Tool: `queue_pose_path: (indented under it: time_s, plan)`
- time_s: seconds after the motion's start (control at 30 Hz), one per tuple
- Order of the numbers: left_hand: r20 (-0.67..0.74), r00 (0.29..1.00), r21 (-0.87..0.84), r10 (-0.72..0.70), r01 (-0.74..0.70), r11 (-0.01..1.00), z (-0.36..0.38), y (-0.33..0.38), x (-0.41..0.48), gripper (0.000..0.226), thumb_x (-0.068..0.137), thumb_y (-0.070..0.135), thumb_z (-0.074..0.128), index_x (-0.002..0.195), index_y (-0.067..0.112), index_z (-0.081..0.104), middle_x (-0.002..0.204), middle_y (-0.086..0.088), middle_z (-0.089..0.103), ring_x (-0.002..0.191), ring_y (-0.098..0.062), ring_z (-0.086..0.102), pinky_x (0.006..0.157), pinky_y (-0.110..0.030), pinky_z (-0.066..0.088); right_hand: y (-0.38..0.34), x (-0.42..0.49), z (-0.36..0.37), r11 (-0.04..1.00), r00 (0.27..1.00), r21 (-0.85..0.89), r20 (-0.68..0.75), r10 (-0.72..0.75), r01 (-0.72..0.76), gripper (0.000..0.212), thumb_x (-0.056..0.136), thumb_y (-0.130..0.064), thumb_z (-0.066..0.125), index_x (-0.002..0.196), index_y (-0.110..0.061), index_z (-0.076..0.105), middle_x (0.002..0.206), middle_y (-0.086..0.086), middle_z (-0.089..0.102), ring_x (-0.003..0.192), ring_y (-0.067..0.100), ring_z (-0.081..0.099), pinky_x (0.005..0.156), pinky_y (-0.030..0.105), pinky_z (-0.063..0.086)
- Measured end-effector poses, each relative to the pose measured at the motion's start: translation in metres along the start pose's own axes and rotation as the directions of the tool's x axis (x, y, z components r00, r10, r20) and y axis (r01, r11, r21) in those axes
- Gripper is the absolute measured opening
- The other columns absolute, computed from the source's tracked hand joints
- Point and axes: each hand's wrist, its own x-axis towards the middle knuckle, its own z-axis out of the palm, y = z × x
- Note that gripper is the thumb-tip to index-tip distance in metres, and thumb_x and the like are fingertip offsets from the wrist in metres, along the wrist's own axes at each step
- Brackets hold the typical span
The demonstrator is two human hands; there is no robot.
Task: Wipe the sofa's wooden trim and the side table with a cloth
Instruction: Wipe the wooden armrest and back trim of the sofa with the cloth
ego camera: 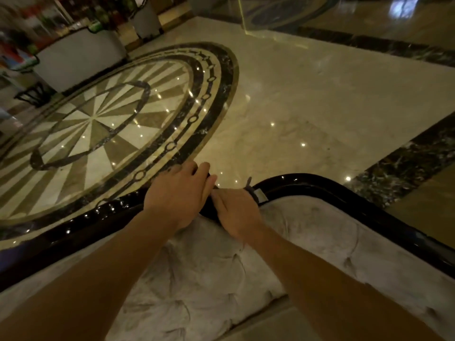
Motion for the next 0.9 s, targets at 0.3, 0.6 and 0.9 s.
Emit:
queue_pose_path:
  time_s: [0.3,0.6,0.9]
  plan:
    - [0.235,0.969,-0.070,0.081,-0.067,0.995,0.047,0.116,0.055,0.037,0.099,0.033,0.036,0.127,0.015,0.050,0.123,-0.009,0.055,0.112,-0.028,0.050,0.093,-0.039,0.039,0.169,-0.050,-0.098,0.841,0.896,-0.310,-0.142,0.421,-0.444,0.040,0.101,-0.048,0.023,0.125,-0.027,0.046,0.104,0.005,0.066,0.088,0.032,0.063,0.070,0.045,0.050]
    - [0.138,0.964,-0.105,0.227,-0.213,0.971,0.058,0.286,0.121,0.052,0.096,0.047,0.016,0.119,0.019,0.054,0.116,-0.011,0.060,0.107,-0.036,0.054,0.096,-0.049,0.040,0.232,-0.296,-0.131,0.463,0.649,-0.502,-0.301,0.699,-0.731,0.057,0.101,-0.046,0.027,0.141,-0.013,0.051,0.134,0.014,0.060,0.124,0.037,0.053,0.102,0.051,0.044]
    - [0.195,0.864,-0.205,0.464,-0.427,0.881,0.074,0.434,0.099,0.033,0.099,0.041,0.024,0.120,0.033,0.048,0.113,0.002,0.064,0.105,-0.030,0.056,0.094,-0.050,0.036,0.242,-0.264,-0.148,0.557,0.645,-0.362,-0.191,0.740,-0.747,0.039,0.105,-0.036,0.030,0.132,-0.018,0.050,0.128,0.010,0.062,0.119,0.036,0.055,0.107,0.052,0.034]
